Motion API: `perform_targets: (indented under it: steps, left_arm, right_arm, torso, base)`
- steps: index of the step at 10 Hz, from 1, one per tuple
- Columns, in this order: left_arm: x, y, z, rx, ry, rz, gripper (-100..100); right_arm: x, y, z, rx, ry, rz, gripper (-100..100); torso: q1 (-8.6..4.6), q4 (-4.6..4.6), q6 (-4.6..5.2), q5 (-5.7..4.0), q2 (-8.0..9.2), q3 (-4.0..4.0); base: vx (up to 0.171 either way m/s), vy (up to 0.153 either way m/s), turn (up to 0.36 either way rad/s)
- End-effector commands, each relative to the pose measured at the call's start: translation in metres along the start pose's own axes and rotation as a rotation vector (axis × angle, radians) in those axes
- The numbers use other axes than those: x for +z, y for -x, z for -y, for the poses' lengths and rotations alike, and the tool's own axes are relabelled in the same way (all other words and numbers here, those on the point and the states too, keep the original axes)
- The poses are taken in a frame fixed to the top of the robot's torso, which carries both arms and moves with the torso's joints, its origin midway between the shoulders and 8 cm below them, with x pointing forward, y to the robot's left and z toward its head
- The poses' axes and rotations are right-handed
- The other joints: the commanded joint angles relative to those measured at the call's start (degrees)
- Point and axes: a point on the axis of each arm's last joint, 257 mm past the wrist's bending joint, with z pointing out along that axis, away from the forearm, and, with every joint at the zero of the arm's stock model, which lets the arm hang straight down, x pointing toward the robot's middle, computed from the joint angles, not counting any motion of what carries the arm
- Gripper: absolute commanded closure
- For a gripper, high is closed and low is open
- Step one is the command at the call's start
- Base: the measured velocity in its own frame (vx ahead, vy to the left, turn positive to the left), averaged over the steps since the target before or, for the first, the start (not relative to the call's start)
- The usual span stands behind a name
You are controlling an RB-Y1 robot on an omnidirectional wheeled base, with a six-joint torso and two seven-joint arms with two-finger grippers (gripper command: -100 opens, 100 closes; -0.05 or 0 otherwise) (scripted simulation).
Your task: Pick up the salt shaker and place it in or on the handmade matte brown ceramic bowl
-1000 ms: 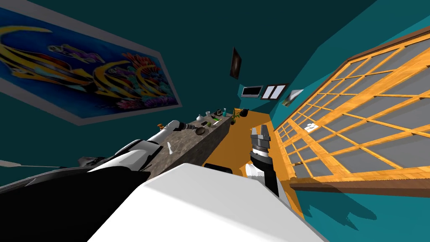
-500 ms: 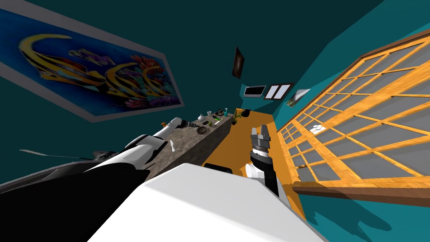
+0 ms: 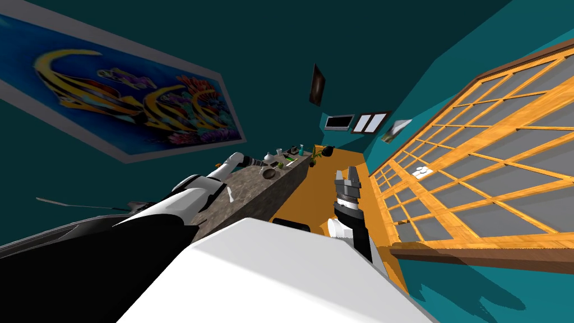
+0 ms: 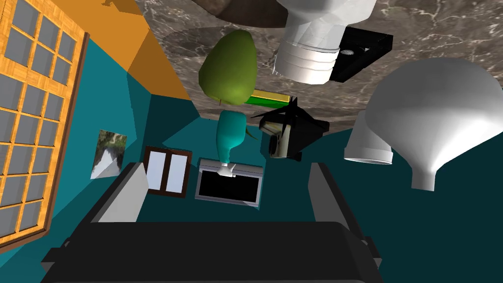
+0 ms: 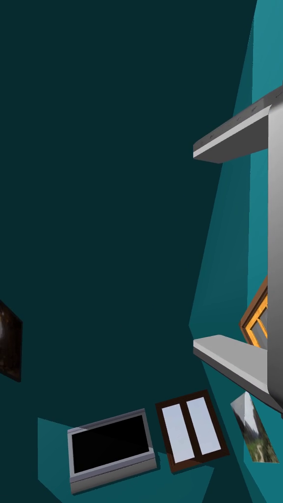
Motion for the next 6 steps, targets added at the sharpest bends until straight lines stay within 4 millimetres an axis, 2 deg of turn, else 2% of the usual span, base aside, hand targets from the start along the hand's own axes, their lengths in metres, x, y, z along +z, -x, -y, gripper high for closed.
perform_targets:
  steps: [1, 2, 6]
  left_arm:
    - [0.0, 0.0, 0.0, 0.0, 0.0, 0.0, -100]
    - [0.0, 0.0003, 0.0002, -0.001, 0.0, 0.001, 0]
    - [0.0, 0.0003, 0.0002, -0.001, 0.0, 0.001, 0]
  right_arm:
    - [0.0, 0.0, 0.0, 0.0, 0.0, 0.0, 0]
    - [0.0, 0.0, 0.0, 0.0, 0.0, 0.0, 0]
    - [0.0, 0.0, 0.0, 0.0, 0.0, 0.0, 0]
  torso:
    - [0.0, 0.0, 0.0, 0.0, 0.0, 0.0]
    - [0.0, 0.0, 0.0, 0.0, 0.01, 0.0]
    - [0.0, 0.0, 0.0, 0.0, 0.02, 0.01]
  base:
    - [0.0, 0.0, 0.0]
    - [0.0, 0.0, 0.0]
    - [0.0, 0.0, 0.0]
